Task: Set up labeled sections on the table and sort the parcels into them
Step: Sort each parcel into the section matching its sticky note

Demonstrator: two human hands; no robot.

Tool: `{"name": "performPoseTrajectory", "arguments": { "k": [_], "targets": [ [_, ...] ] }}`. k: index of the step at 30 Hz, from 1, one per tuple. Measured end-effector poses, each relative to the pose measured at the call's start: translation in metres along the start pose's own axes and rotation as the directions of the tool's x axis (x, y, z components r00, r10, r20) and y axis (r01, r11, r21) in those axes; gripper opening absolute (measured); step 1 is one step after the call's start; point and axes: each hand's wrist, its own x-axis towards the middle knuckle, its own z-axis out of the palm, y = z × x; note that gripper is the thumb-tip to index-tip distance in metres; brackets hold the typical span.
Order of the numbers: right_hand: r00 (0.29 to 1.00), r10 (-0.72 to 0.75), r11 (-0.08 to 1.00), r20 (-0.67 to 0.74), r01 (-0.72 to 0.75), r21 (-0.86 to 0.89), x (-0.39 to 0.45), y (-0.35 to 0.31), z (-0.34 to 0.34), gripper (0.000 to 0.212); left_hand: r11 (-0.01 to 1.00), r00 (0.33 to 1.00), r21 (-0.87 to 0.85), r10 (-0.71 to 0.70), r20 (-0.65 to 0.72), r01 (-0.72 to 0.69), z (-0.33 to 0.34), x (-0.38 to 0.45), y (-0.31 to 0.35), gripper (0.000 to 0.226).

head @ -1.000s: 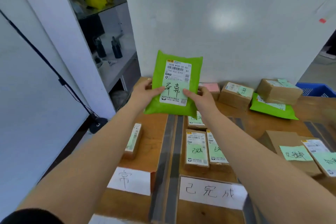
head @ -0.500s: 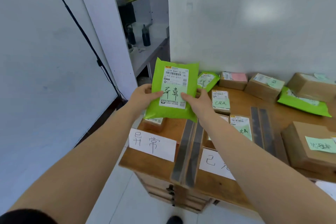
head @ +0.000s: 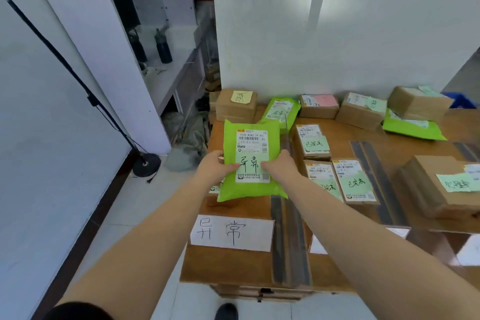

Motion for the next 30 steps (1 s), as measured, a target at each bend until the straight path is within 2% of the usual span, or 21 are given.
{"name": "performPoseTrajectory", "arguments": {
  "k": [4,9,12,16,20,22,26,30],
  "targets": [
    [0.994,0.091,0.991,-0.061,-0.096,-0.093,0.016,0.002,0.022,0.050,0.999,0.995,0.010,-0.045,0.090,0.045,0.002,0.032,-0.016,0.050],
    [0.980,0.158,0.977,-0.124,-0.173,-0.122,0.024,0.009,0.038,0.052,0.999,0.975,0.034,-0.049,0.217,0.043,0.006,0.056,-0.029,0.048],
    [0.981,0.132,0.970,-0.142,-0.157,-0.184,0.026,0.014,0.047,0.051,0.995,0.971,0.097,-0.038,0.235,0.015,0.010,0.064,-0.038,0.050],
    [0.992,0.120,0.940,-0.030,-0.123,-0.319,0.029,0.023,0.062,0.060,0.979,0.969,0.203,-0.020,0.246,-0.031,0.016,0.071,-0.047,0.050],
    [0.984,0.134,0.942,-0.117,-0.163,-0.292,0.039,0.026,0.063,0.073,0.959,0.972,0.278,-0.005,0.235,-0.062,0.018,0.078,-0.049,0.056],
    [0.984,0.081,0.926,-0.159,-0.134,-0.353,0.043,0.027,0.058,0.080,0.953,0.973,0.298,-0.012,0.230,-0.058,0.017,0.083,-0.049,0.056],
    [0.997,-0.034,0.880,-0.071,-0.003,-0.475,0.055,0.025,0.052,0.054,0.939,0.981,0.338,-0.006,0.192,-0.061,0.016,0.091,-0.045,0.054],
    [0.992,-0.126,0.884,-0.025,0.100,-0.457,0.077,0.009,0.046,0.047,0.937,0.992,0.343,0.032,0.119,-0.071,0.009,0.110,-0.027,0.055]
  ]
}}
